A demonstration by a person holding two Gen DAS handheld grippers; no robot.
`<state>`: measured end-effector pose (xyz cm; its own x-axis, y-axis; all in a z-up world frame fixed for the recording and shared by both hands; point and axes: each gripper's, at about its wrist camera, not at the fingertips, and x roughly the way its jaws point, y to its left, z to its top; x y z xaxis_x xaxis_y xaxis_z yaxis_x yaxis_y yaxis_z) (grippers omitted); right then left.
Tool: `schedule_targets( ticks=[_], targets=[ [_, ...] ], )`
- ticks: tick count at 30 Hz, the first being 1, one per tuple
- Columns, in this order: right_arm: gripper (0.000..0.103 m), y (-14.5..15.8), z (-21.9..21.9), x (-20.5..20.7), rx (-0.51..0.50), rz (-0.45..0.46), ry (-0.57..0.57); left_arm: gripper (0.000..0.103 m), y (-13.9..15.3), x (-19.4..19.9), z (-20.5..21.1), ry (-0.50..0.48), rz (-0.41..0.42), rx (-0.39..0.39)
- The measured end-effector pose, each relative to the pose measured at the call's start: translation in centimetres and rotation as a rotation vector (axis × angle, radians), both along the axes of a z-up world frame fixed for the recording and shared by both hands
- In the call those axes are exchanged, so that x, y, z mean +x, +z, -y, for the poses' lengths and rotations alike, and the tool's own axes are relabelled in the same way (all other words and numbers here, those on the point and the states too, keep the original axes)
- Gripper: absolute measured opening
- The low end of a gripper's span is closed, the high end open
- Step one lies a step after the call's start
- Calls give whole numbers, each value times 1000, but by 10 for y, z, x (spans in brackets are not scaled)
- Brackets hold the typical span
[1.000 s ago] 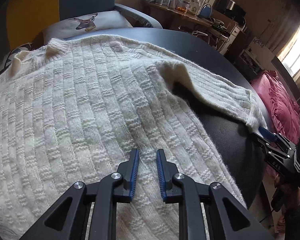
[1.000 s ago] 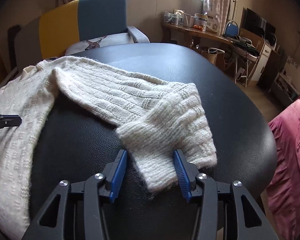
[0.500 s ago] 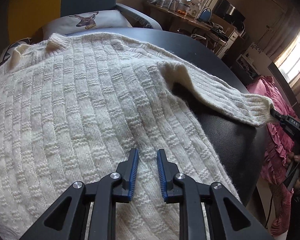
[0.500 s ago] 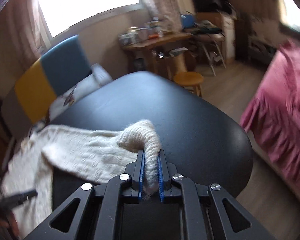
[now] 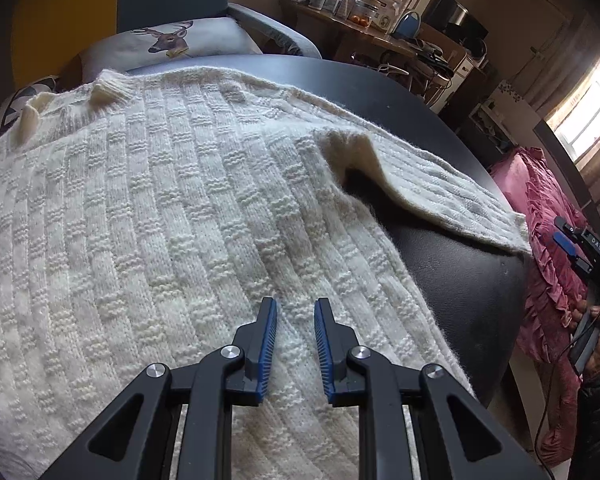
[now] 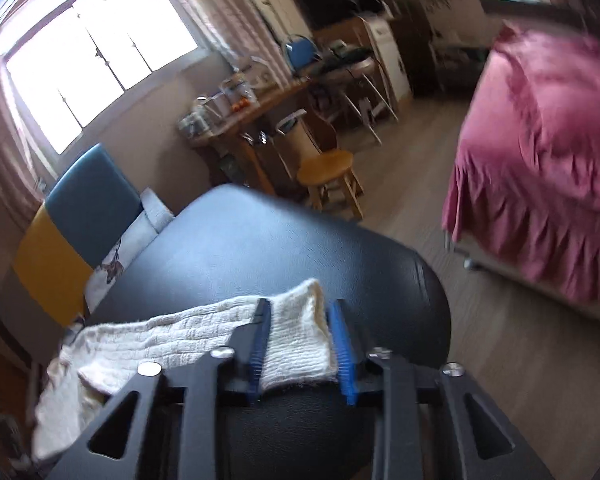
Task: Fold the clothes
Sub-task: 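Fold the held sleeve across the sweater body and open the right gripper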
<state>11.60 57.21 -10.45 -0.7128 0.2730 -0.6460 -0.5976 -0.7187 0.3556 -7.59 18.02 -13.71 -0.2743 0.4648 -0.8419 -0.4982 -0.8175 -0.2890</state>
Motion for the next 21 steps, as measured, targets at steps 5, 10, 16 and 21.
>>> schedule_targets(
  ticks=[5, 10, 16, 21],
  targets=[
    [53, -6, 37, -46, 104, 141, 169, 19, 26, -28, 9, 49, -62, 12],
    [53, -33, 72, -101, 147, 256, 285, 19, 41, -70, 6, 81, -115, 9],
    [53, -54, 74, -127, 192, 379, 280, 19, 31, -108, -31, 3, -146, -49],
    [54, -59, 48, -129, 214, 393, 224, 18, -20, -128, -55, -73, -65, -167]
  ],
)
